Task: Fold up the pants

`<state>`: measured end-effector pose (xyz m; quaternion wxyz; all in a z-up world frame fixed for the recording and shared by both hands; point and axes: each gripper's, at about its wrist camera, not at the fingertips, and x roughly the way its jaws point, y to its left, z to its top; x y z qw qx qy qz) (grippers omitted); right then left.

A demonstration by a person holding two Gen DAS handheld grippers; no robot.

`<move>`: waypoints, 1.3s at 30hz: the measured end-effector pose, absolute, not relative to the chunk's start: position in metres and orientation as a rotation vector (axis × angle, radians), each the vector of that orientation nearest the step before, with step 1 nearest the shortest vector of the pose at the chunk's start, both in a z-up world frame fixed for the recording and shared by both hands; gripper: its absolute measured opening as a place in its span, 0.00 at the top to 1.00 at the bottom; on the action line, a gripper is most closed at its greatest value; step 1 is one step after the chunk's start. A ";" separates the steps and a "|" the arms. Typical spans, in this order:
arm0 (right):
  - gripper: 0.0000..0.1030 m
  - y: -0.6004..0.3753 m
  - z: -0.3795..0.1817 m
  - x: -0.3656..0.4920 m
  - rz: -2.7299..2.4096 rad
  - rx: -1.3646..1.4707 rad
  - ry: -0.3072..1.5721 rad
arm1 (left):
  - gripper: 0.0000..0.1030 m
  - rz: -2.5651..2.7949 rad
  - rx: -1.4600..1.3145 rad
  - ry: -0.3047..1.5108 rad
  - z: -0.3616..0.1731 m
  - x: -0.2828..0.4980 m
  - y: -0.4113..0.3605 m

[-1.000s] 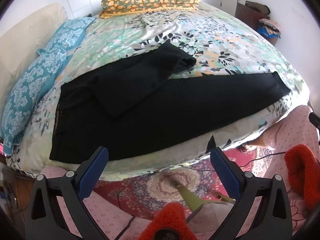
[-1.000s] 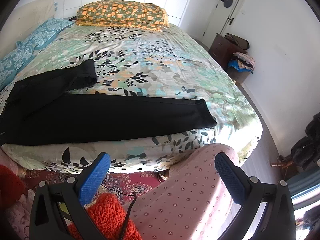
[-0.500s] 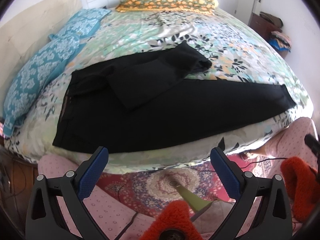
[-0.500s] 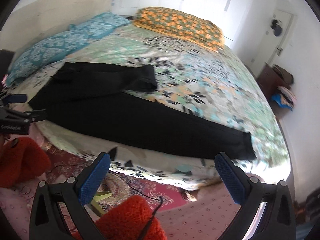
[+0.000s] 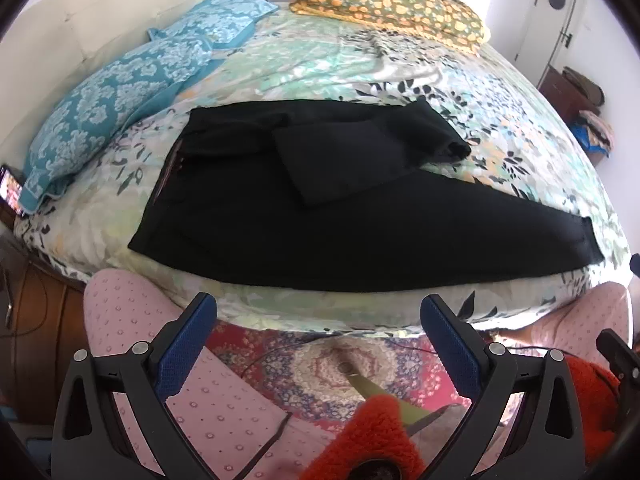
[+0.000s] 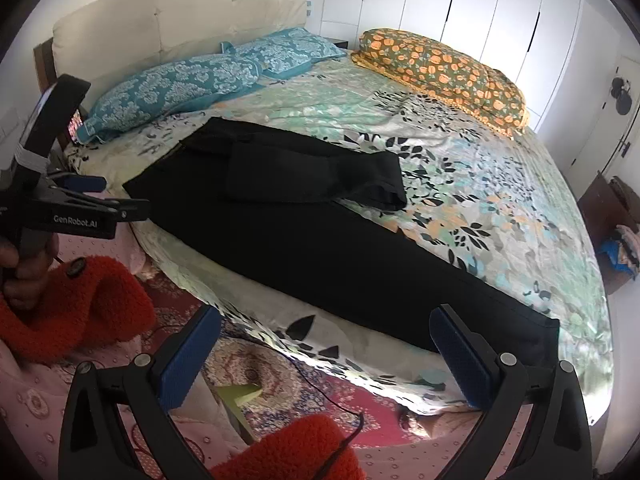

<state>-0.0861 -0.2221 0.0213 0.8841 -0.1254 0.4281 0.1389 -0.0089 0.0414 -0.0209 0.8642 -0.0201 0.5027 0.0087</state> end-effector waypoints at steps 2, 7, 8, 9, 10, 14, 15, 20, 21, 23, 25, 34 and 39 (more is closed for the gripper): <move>0.00 -0.222 0.022 -0.085 0.313 -0.238 0.890 | 0.01 0.024 -0.048 1.050 -0.020 -0.009 0.044; 0.00 -0.214 0.023 -0.088 0.362 -0.244 0.877 | 0.01 0.035 -0.047 1.048 -0.019 -0.010 0.044; 0.00 -0.213 0.023 -0.087 0.369 -0.246 0.875 | 0.01 0.036 -0.048 1.048 -0.020 -0.010 0.045; 0.00 -0.213 0.022 -0.088 0.372 -0.247 0.874 | 0.01 0.036 -0.048 1.050 -0.021 -0.009 0.045; 0.00 -0.213 0.022 -0.088 0.374 -0.246 0.875 | 0.01 0.035 -0.047 1.052 -0.021 -0.009 0.045; 0.00 -0.217 0.021 -0.087 0.375 -0.234 0.879 | 0.01 0.019 -0.021 1.059 -0.021 -0.007 0.038; 0.00 -0.218 0.021 -0.088 0.372 -0.233 0.877 | 0.01 0.015 -0.013 1.060 -0.021 -0.007 0.036; 0.00 -0.221 0.021 -0.087 0.360 -0.224 0.880 | 0.01 -0.005 0.020 1.069 -0.023 -0.005 0.027; 0.00 -0.222 0.021 -0.087 0.357 -0.223 0.881 | 0.01 -0.009 0.026 1.070 -0.023 -0.005 0.025; 0.00 -0.223 0.021 -0.087 0.354 -0.221 0.883 | 0.01 -0.016 0.039 1.071 -0.023 -0.004 0.022; 0.00 -0.223 0.021 -0.086 0.351 -0.220 0.883 | 0.01 -0.021 0.050 1.071 -0.023 -0.004 0.019; 0.00 -0.226 0.019 -0.086 0.341 -0.221 0.885 | 0.01 -0.046 0.085 1.067 -0.023 -0.004 0.009; 0.00 -0.231 0.018 -0.087 0.309 -0.230 0.884 | 0.01 -0.071 0.115 1.063 -0.022 -0.003 0.002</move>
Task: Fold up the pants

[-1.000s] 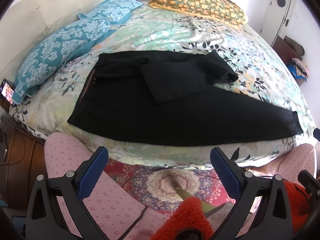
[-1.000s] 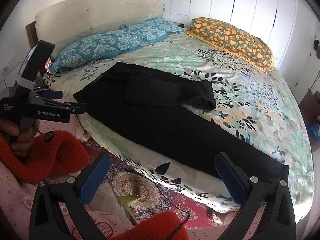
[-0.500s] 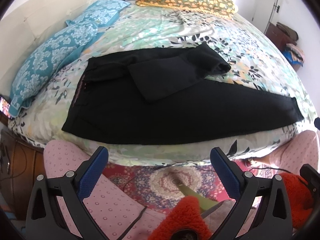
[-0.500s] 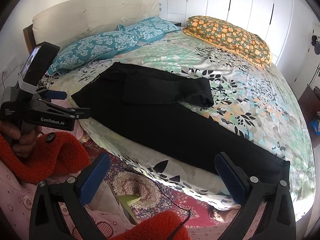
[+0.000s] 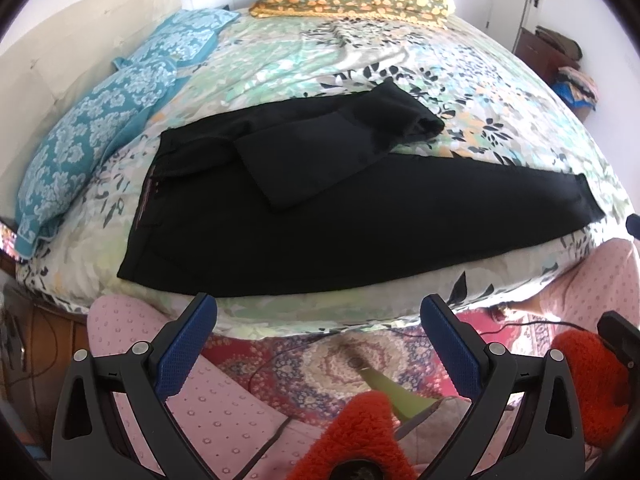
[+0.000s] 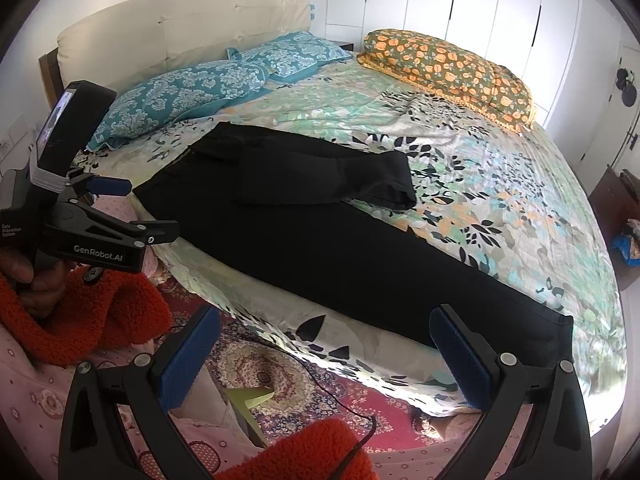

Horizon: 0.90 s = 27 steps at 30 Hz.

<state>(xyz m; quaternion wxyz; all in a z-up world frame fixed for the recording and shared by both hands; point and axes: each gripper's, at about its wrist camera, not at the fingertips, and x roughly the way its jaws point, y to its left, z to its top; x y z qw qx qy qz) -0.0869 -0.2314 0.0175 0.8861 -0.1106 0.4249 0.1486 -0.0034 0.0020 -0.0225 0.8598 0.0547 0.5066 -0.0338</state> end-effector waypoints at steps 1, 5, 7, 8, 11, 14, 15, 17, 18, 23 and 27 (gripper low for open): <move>0.00 -0.232 0.018 -0.087 0.302 -0.232 0.883 | 0.01 -0.076 0.121 1.061 -0.022 -0.004 0.000; 0.00 -0.238 0.017 -0.085 0.260 -0.232 0.887 | 0.01 -0.105 0.152 1.054 -0.022 -0.005 -0.009; 0.00 -0.241 0.017 -0.086 0.244 -0.223 0.886 | 0.01 -0.120 0.173 1.049 -0.022 -0.006 -0.014; 0.00 -0.244 0.018 -0.086 0.238 -0.218 0.885 | 0.01 -0.125 0.179 1.047 -0.021 -0.006 -0.015; 0.00 -0.248 0.019 -0.087 0.214 -0.220 0.878 | 0.01 -0.144 0.197 1.033 -0.019 -0.008 -0.020; 0.00 -0.250 0.021 -0.090 0.160 -0.247 0.871 | 0.01 -0.159 0.200 1.024 -0.017 -0.008 -0.024; 0.00 -0.253 0.021 -0.092 0.128 -0.258 0.866 | 0.01 -0.164 0.200 1.023 -0.017 -0.007 -0.025; 0.00 -0.261 0.023 -0.094 0.090 -0.252 0.862 | 0.01 -0.178 0.199 1.023 -0.017 -0.007 -0.029; 0.00 -0.269 0.025 -0.096 0.067 -0.232 0.858 | 0.01 -0.188 0.202 1.024 -0.017 -0.007 -0.031; 0.00 -0.305 0.034 -0.106 -0.070 -0.157 0.828 | 0.01 -0.250 0.245 1.018 -0.017 -0.009 -0.047; 0.00 -0.346 0.041 -0.116 -0.386 -0.182 0.799 | 0.01 -0.286 0.277 1.002 -0.016 -0.012 -0.057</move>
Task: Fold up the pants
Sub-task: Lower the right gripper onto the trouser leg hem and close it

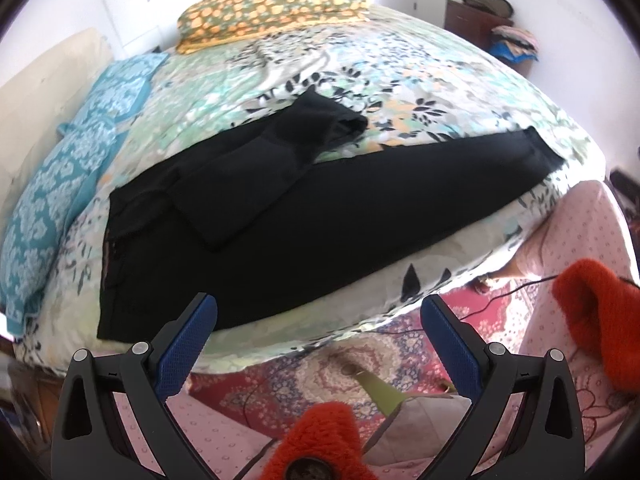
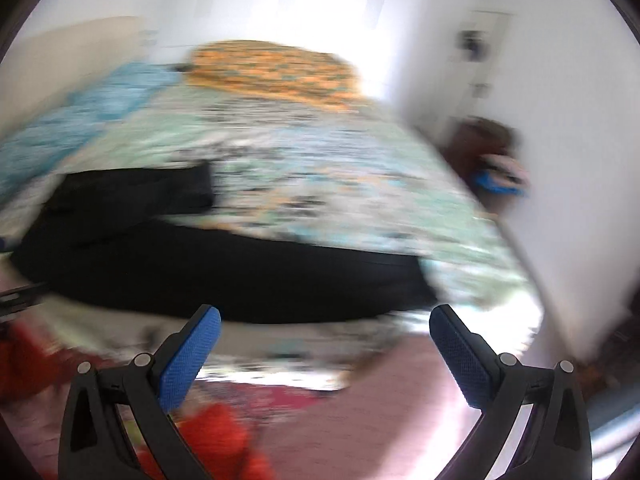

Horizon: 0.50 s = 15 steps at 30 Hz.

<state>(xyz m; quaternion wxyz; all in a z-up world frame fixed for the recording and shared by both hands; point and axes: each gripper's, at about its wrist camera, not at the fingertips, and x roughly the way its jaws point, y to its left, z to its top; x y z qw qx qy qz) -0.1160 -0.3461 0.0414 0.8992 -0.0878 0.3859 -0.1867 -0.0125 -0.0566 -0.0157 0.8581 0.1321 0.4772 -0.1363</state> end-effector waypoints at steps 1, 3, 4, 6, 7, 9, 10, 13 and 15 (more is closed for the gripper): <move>0.00 -0.355 0.041 -0.117 -0.443 -0.188 0.802 | 0.01 -0.292 0.282 1.000 -0.016 -0.013 -0.058; 0.00 -0.369 0.037 -0.117 -0.487 -0.151 0.828 | 0.01 -0.291 0.285 1.001 -0.016 -0.013 -0.058; 0.00 -0.373 0.035 -0.116 -0.477 -0.119 0.846 | 0.01 -0.286 0.283 1.001 -0.016 -0.012 -0.057; 0.00 -0.371 0.030 -0.112 -0.434 -0.098 0.869 | 0.01 -0.267 0.271 1.001 -0.015 -0.012 -0.054; 0.00 -0.364 0.029 -0.110 -0.409 -0.118 0.870 | 0.01 -0.250 0.260 1.002 -0.015 -0.011 -0.050; 0.00 -0.348 0.030 -0.106 -0.347 -0.188 0.852 | 0.01 -0.212 0.228 1.003 -0.014 -0.008 -0.040; 0.00 -0.338 0.030 -0.105 -0.315 -0.214 0.841 | 0.01 -0.189 0.206 1.002 -0.013 -0.006 -0.034; 0.00 -0.307 0.031 -0.105 -0.194 -0.264 0.810 | 0.01 -0.125 0.122 0.995 -0.009 -0.004 -0.012; 0.00 -0.289 0.030 -0.100 -0.113 -0.285 0.797 | 0.01 -0.089 0.068 0.990 -0.008 -0.004 0.002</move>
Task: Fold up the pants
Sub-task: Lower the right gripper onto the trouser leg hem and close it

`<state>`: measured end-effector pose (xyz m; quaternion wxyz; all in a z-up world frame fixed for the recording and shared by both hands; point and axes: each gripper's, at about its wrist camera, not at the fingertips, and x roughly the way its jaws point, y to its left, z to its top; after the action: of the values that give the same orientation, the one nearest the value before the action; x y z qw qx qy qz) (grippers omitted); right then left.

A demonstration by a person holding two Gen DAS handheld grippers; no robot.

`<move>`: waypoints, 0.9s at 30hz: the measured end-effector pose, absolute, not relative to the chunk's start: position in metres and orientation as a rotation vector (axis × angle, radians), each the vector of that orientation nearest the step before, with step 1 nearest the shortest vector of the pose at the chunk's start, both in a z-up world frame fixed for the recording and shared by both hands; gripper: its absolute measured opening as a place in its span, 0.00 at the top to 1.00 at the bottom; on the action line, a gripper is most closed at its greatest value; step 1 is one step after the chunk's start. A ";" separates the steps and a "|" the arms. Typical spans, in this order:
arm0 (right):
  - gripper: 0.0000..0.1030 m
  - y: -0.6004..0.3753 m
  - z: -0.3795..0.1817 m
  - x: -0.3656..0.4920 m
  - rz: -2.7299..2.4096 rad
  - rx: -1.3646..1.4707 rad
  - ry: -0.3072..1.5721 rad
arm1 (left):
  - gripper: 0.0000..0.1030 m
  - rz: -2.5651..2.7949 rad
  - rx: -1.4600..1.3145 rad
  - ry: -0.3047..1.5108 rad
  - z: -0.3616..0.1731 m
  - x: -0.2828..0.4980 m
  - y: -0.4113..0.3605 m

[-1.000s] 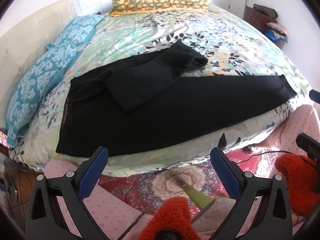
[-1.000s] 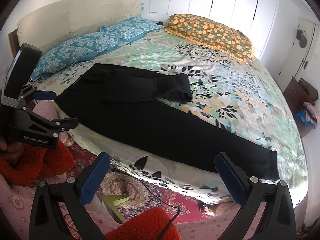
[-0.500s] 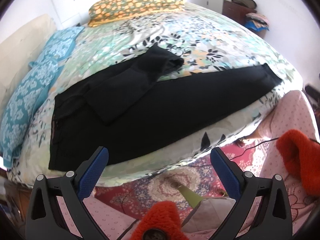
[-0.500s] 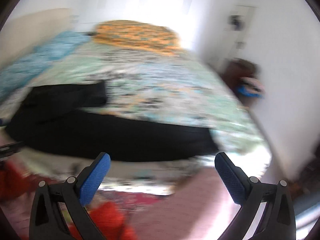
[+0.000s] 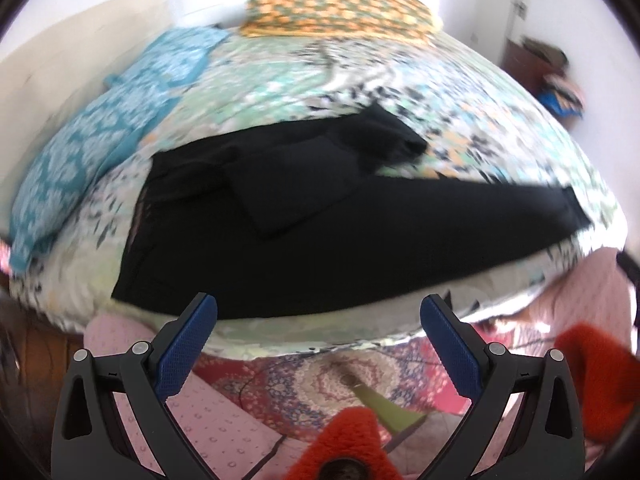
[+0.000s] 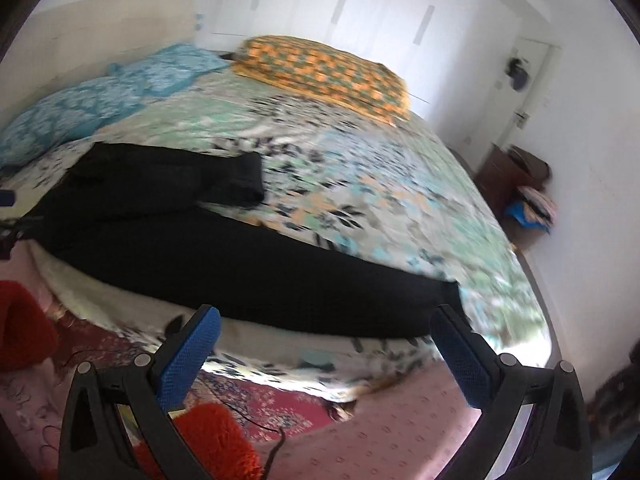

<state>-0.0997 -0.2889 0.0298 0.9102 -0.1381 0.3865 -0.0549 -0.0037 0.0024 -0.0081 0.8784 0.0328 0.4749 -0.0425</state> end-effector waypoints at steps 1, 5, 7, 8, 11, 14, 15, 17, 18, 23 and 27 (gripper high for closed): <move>0.00 -0.277 0.030 -0.094 -0.061 -0.299 0.785 | 0.01 -0.069 0.039 0.987 -0.008 -0.003 0.010; 0.00 -0.239 0.038 -0.081 0.103 -0.324 0.713 | 0.01 -0.018 -0.049 0.985 -0.009 0.001 0.033; 0.00 -0.218 0.048 -0.076 0.204 -0.327 0.648 | 0.01 -0.004 -0.096 0.991 -0.012 0.004 0.042; 0.00 -0.209 0.050 -0.074 0.247 -0.330 0.632 | 0.01 0.002 -0.120 0.997 -0.015 0.006 0.046; 0.00 -0.181 0.045 -0.061 0.379 -0.332 0.646 | 0.01 0.024 -0.157 1.016 -0.021 0.008 0.054; 0.00 -0.160 0.028 -0.046 0.486 -0.325 0.711 | 0.01 0.052 -0.182 1.015 -0.022 0.009 0.063; 0.00 -0.154 0.021 -0.040 0.518 -0.326 0.739 | 0.01 0.061 -0.192 1.012 -0.022 0.009 0.065; 0.00 -0.143 0.005 -0.024 0.564 -0.344 0.770 | 0.01 0.093 -0.216 1.001 -0.021 0.009 0.074; 0.00 -0.140 -0.005 -0.012 0.568 -0.364 0.782 | 0.01 0.112 -0.226 0.996 -0.021 0.009 0.079; 0.00 -0.114 -0.063 0.054 0.509 -0.529 0.917 | 0.01 0.218 -0.257 0.990 -0.024 0.007 0.103; 0.31 -0.087 -0.087 0.101 0.516 -0.485 0.953 | 0.01 0.275 -0.305 0.989 -0.027 0.001 0.125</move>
<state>0.1011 -0.0873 -0.0870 0.8290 -0.2287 0.4488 0.2430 0.0011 0.1248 -0.0272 0.8601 -0.1453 0.4711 0.1311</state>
